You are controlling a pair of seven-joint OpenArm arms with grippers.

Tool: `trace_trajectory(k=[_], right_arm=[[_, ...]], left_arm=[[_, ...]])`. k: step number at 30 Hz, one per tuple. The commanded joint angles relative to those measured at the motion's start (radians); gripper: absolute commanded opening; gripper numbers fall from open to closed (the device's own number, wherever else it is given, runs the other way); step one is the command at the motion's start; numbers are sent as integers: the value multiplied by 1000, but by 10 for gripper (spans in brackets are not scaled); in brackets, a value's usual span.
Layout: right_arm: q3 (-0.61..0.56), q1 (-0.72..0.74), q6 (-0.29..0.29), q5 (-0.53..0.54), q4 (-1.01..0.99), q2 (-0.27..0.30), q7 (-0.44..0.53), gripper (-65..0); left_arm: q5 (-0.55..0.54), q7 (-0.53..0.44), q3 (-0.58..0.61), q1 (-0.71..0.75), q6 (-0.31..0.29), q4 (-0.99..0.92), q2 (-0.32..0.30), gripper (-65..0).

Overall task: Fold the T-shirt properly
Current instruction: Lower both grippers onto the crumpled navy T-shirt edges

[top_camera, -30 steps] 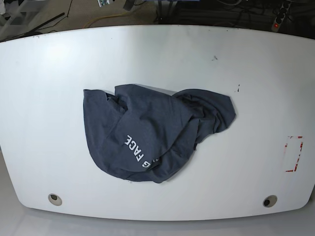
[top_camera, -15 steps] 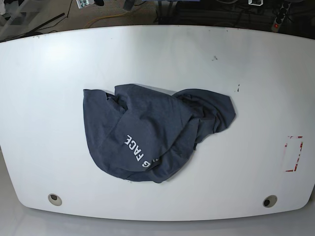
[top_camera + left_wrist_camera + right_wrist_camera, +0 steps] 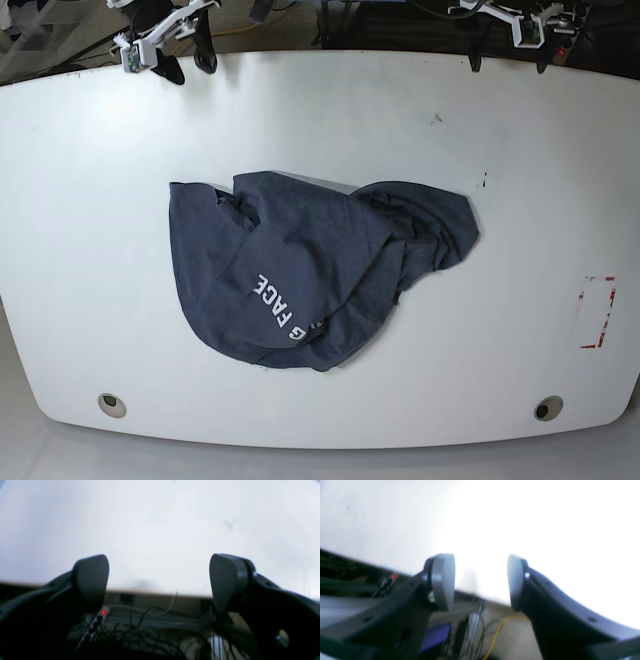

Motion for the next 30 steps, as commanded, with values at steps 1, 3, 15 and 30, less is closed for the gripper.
trace_trajectory(k=[1,3,15,30], right_arm=[[6,24,10,15,34,10,-27,-331],[9,62,10,15,38,7,-75,-331],[27,183,10,16,40,0,-245,-335],[69,251,10,16,51,-113,-246,-336]], left_arm=[[4,-22,3,-34,2,15,-1,-51],[4,-19,1,-73,0,15,-3,-51],[4,350,30,-435,0,14,-70,-50],[6,599,73,-823,-121,-204,-80,-46]])
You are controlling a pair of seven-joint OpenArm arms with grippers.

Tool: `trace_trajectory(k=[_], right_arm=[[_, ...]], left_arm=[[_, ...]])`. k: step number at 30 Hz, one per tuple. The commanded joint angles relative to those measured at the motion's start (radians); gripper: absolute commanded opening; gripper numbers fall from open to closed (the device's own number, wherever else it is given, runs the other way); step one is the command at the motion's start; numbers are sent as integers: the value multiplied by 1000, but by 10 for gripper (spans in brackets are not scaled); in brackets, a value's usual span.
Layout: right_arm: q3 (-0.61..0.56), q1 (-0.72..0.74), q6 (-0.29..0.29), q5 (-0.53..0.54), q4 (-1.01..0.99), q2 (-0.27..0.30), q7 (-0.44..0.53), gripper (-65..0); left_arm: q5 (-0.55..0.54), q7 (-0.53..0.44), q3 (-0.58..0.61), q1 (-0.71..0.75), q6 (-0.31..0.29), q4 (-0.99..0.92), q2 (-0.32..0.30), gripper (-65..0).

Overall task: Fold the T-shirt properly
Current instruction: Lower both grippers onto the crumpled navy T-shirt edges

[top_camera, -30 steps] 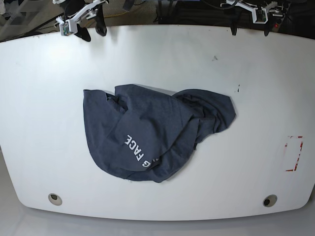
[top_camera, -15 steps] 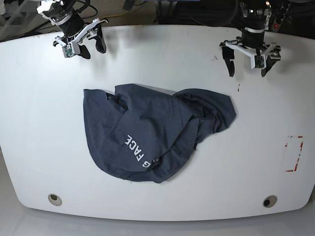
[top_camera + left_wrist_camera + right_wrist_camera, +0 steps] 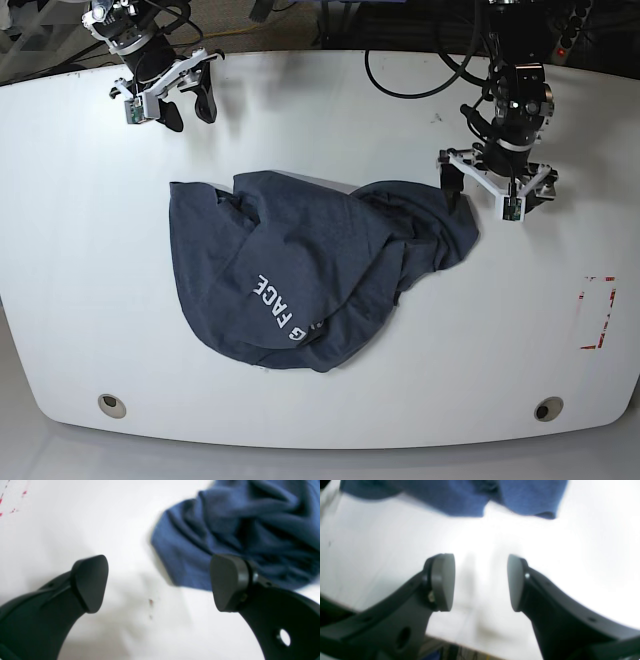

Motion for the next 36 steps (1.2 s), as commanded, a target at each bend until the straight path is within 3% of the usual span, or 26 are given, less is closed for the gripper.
trace_trajectory(k=[1,7,20,25,32,34,36], right_arm=[[3,0,7,14,24,-1,22,-336],[3,0,7,14,24,-4,22,-336],[59,44,7,15,-29,-6,18,-331],[59,141,8,15,-25,0,-99,-331],[69,405,8,5,-61,3,-327,-330],[69,485,8,5,-85,25,-378,-330],[62,572,8,5,-147,45,-424,-330]], left_arm=[[-2,-19,31,-31,-1,-40,-9,-46],[-4,-22,132,-83,-1,-153,-75,-46],[-4,-20,149,-173,-1,-346,-72,-67],[-4,-20,150,-175,-2,-368,-73,-228],[-4,-17,144,-164,-2,-363,-78,-583],[-4,-16,144,-153,-2,-359,-78,-650],[-4,-16,143,-143,-2,-337,-80,-650]])
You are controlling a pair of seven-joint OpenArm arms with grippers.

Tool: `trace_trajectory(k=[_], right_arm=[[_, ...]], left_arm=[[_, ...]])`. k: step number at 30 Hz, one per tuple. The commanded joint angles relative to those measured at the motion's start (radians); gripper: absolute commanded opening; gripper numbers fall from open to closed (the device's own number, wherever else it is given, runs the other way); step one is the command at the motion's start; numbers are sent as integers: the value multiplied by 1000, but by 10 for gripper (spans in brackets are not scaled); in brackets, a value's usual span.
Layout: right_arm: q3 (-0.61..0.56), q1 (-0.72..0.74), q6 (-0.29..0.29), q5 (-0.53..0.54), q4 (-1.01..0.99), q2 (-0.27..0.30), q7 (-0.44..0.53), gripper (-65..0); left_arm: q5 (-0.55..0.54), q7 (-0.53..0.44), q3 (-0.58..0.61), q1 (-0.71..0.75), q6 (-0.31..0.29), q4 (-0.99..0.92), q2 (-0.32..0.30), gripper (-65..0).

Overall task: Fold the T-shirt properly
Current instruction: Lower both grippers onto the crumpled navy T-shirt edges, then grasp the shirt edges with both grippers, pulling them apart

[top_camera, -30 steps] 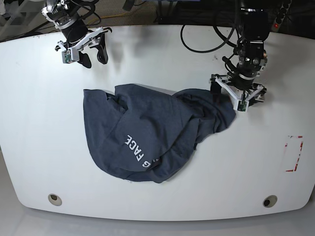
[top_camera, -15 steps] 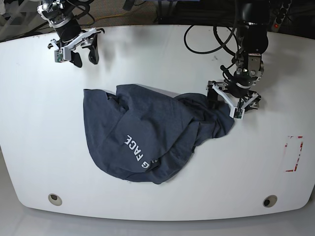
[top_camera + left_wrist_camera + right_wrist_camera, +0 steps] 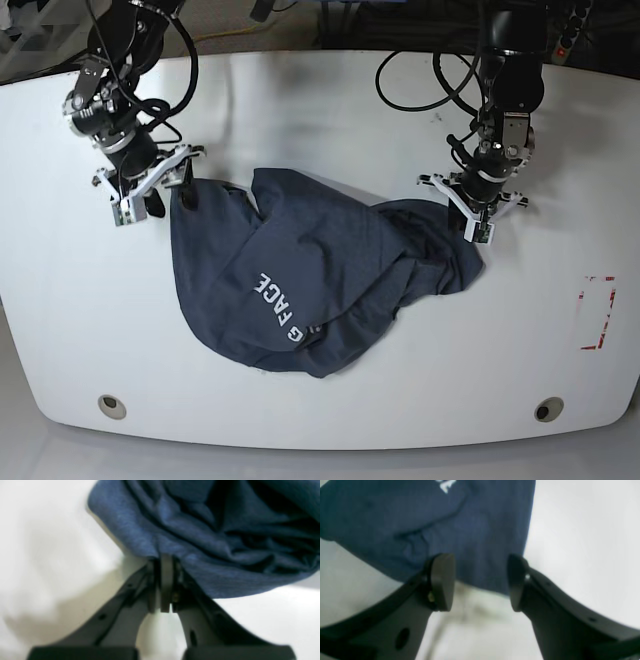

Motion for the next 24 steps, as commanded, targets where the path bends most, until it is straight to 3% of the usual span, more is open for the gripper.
trace_trajectory(k=[1,5,12,14,19,24], right_arm=[[0,77,-5,7,-58,30,-14,-330],[0,238,-8,7,-245,38,-47,-330],[-1,456,-7,7,-620,115,-40,-328],[-3,506,-7,7,-716,131,-16,-301],[-4,601,-13,7,-893,171,78,-159],[-102,664,-14,7,-1037,201,173,-170]], left_arm=[[32,70,-4,21,16,21,-10,-644],[32,70,-4,67,16,97,-52,-650],[32,70,-5,129,16,186,-59,-650],[32,70,-5,143,16,193,-75,-650],[32,70,-14,193,16,253,-96,-650],[32,70,-99,258,16,313,-99,-650]])
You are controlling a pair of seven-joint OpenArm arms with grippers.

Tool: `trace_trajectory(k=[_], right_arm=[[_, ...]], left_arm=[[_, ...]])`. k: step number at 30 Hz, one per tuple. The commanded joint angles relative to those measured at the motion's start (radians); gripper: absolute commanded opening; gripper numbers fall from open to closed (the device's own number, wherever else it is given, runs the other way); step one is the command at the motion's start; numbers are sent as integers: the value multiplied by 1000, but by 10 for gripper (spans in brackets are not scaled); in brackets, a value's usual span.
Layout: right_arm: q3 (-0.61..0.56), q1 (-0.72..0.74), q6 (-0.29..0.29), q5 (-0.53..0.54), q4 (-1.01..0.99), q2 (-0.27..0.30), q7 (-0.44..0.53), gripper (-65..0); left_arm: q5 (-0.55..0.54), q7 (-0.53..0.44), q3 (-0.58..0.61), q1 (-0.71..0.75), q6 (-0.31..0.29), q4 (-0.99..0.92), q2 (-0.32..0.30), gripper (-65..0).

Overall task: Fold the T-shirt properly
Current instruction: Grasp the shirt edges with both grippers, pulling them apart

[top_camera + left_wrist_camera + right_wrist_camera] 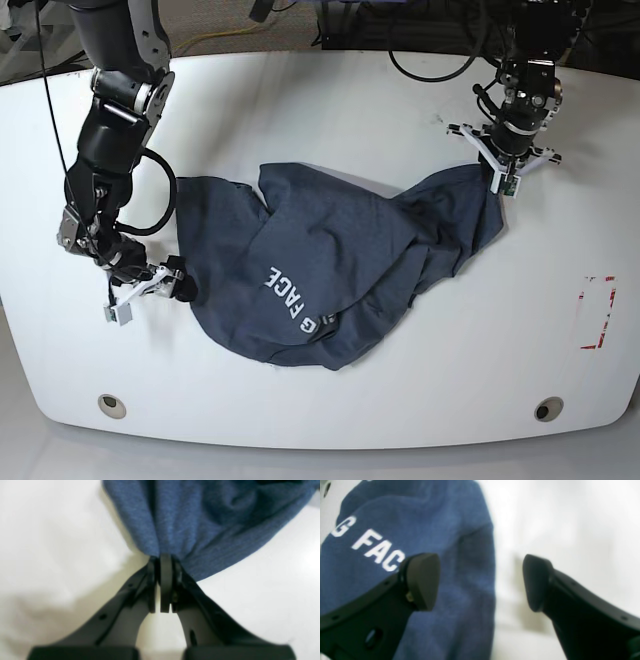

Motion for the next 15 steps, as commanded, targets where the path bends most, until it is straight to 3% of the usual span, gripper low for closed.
trace_trajectory(k=[1,8,15], right_arm=[[-42,48,6,19,-46,21,61,-170],[-153,57,6,19,-183,15,195,-170],[-233,55,5,19,-250,-54,290,-170]], left_arm=[[2,-18,-31,12,9,44,-11,-650],[2,-18,-57,73,9,102,-13,-650],[2,-18,-72,91,9,104,-13,-649]])
